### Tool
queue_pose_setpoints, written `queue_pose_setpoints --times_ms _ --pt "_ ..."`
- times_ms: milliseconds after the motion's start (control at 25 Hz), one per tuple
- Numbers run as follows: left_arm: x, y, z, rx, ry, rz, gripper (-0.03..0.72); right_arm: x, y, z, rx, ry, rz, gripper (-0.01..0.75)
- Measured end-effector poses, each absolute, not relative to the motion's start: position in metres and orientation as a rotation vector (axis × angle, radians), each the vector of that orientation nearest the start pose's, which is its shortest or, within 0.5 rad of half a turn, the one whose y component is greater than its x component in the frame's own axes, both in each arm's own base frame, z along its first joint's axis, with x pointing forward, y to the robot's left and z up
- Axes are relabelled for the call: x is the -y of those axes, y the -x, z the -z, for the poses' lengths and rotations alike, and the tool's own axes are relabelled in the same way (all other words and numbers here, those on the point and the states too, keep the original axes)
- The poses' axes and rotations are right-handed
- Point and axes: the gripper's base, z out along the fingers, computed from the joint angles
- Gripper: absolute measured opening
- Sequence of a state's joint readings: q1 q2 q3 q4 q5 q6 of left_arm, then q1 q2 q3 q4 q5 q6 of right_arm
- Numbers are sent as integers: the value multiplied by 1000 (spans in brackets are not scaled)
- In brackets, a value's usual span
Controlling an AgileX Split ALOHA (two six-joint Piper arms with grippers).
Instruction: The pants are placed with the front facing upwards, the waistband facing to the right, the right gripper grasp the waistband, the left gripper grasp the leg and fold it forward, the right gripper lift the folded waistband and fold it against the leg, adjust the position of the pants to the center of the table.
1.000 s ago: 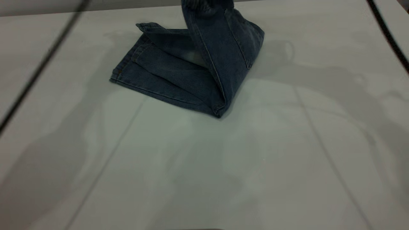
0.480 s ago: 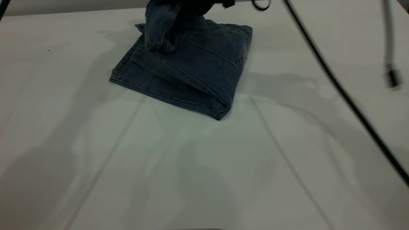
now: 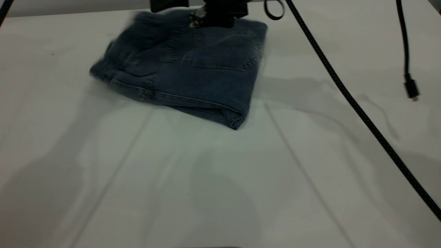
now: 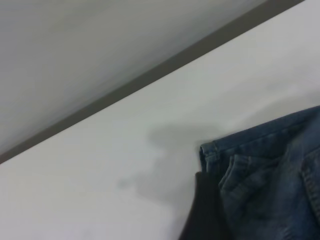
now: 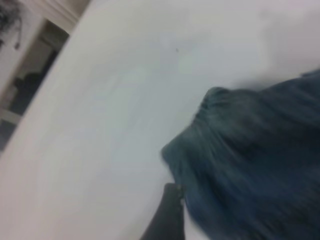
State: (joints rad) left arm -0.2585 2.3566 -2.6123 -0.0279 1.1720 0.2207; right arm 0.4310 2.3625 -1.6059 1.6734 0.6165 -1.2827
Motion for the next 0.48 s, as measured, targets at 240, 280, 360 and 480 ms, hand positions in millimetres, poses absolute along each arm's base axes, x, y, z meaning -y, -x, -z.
queue_pose_setpoints --times_ms 240,280,360,480 --pt "135 -499 -333 -2313 -638 38 500 -203 -443 -131 -2370 447 -1036 671" --pt "136 -499 -332 -2309 -657 48 500 -191 -445 -138 -2391 437 -1031 665" --pt "140 -500 -327 -2308 -695 75 500 -167 -447 -152 -2435 434 -997 648" --pt "144 -502 -299 -2370 -789 99 500 -142 -446 -167 -2494 375 -990 622"
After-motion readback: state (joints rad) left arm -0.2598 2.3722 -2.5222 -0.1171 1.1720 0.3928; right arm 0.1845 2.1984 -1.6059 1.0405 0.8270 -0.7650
